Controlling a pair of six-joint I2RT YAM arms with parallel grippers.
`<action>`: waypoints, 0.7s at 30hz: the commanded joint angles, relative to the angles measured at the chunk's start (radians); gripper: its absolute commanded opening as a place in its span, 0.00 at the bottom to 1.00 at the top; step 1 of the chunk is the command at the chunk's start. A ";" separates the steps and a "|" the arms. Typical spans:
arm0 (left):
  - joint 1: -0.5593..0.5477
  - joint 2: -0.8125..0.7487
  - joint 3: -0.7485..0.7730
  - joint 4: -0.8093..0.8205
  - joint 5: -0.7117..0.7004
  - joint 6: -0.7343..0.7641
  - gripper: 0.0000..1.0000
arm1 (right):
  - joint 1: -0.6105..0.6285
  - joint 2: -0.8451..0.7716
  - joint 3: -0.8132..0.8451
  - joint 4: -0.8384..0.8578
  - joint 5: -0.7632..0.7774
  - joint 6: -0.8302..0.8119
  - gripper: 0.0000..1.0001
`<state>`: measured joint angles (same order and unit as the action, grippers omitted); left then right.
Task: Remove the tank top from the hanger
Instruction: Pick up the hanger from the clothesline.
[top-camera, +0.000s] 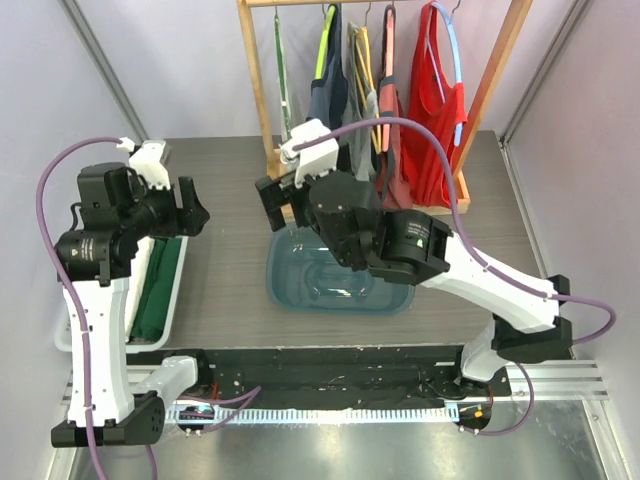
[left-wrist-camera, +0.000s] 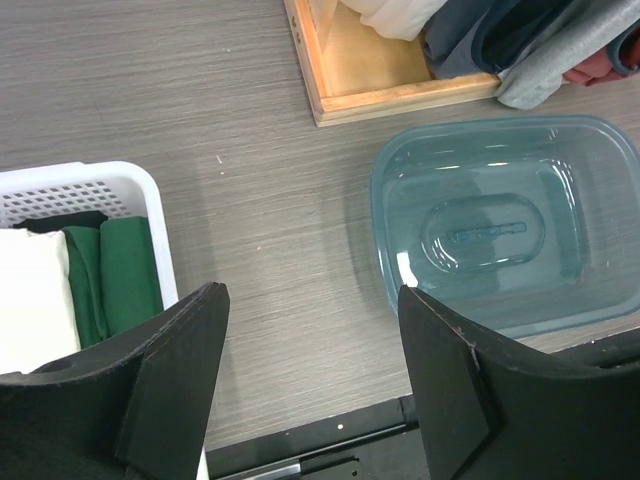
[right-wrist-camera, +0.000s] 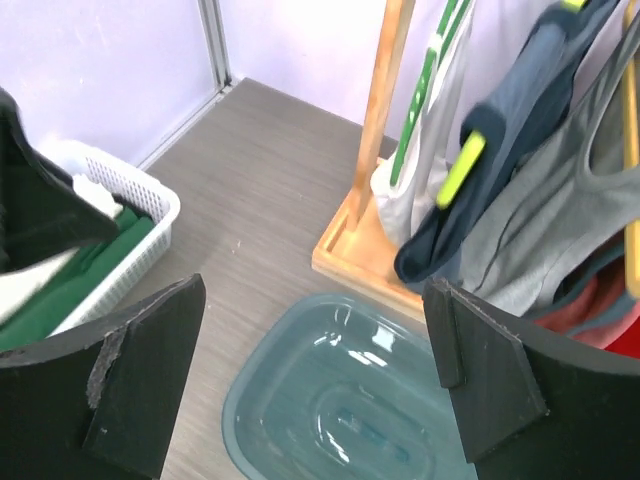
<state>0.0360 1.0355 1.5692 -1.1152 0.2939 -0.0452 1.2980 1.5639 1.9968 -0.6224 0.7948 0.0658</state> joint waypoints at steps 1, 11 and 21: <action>0.004 0.011 -0.006 0.052 0.005 -0.016 0.74 | -0.046 0.096 0.204 -0.016 0.014 -0.057 1.00; 0.004 0.000 -0.032 0.043 0.096 -0.004 0.75 | -0.416 0.237 0.417 0.059 -0.382 0.085 1.00; 0.004 -0.022 -0.100 0.052 0.116 0.013 0.76 | -0.474 0.401 0.583 0.138 -0.456 0.078 0.99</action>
<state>0.0360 1.0359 1.4811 -1.0996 0.3798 -0.0441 0.8536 1.9553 2.5771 -0.5648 0.3977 0.1299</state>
